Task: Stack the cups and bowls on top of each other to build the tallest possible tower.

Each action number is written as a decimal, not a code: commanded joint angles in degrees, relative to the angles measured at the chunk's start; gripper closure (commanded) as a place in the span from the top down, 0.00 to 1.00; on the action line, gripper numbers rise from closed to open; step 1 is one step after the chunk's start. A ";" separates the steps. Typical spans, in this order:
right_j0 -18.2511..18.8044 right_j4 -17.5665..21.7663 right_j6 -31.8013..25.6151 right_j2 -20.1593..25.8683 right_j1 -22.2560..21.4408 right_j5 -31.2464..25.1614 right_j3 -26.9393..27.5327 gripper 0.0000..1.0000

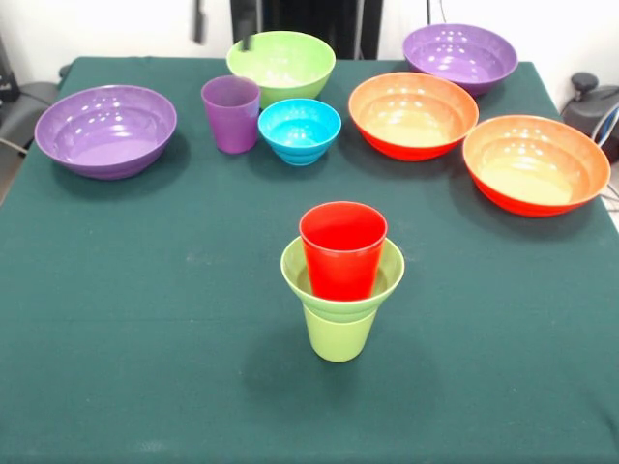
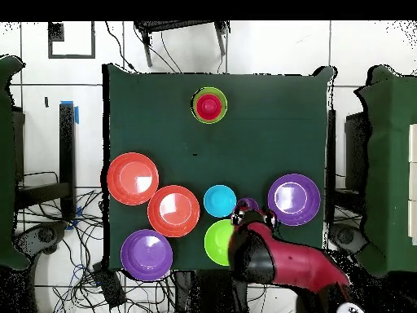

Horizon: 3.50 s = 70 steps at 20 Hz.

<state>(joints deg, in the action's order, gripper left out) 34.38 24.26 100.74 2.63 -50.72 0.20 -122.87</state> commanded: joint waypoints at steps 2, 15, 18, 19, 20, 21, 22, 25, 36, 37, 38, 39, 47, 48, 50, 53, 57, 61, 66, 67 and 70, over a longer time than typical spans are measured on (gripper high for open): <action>3.96 7.39 5.68 -3.08 9.48 7.46 -1.67 1.00; -4.31 1.29 8.64 -3.99 11.03 8.31 -0.02 1.00; -6.56 -0.26 9.23 -3.14 11.05 7.11 0.73 1.00; -7.24 -0.45 9.44 -3.22 11.55 7.65 0.86 1.00; -7.69 -0.83 9.50 -2.84 11.65 7.41 1.12 1.00; -8.01 -1.11 9.43 -2.36 11.49 6.99 1.34 1.00; -8.55 -1.76 9.24 -1.73 11.09 5.77 1.85 1.00; -8.56 -2.32 8.14 -0.21 9.20 2.82 2.00 1.00; -8.71 -4.69 5.45 5.10 3.24 -7.19 2.47 1.00; -9.22 -4.92 5.64 5.23 3.69 -7.28 2.96 1.00; -9.57 -5.13 5.75 5.56 4.20 -7.36 3.58 1.00; -10.09 -5.28 5.87 5.68 4.73 -7.24 4.09 1.00; -8.58 -5.18 4.26 10.75 9.29 -6.81 6.97 1.00; -8.55 -5.10 4.26 11.20 10.10 -6.61 7.39 1.00; -8.49 -4.89 4.24 11.94 11.64 -6.22 8.28 1.00; -7.63 -4.39 3.34 13.28 13.42 -6.80 9.89 1.00; -5.36 -2.83 1.20 15.28 16.41 -7.61 11.95 1.00; -2.49 -1.30 -1.10 17.06 17.70 -8.95 13.27 1.00; 0.46 -0.74 -3.64 19.37 17.13 -12.44 14.25 1.00; 0.85 -0.75 -4.03 19.83 16.91 -13.24 14.46 1.00; 1.54 -0.76 -4.26 20.81 16.66 -14.62 14.68 1.00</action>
<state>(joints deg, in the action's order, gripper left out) 34.94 21.01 100.77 16.47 -35.33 -5.08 -113.12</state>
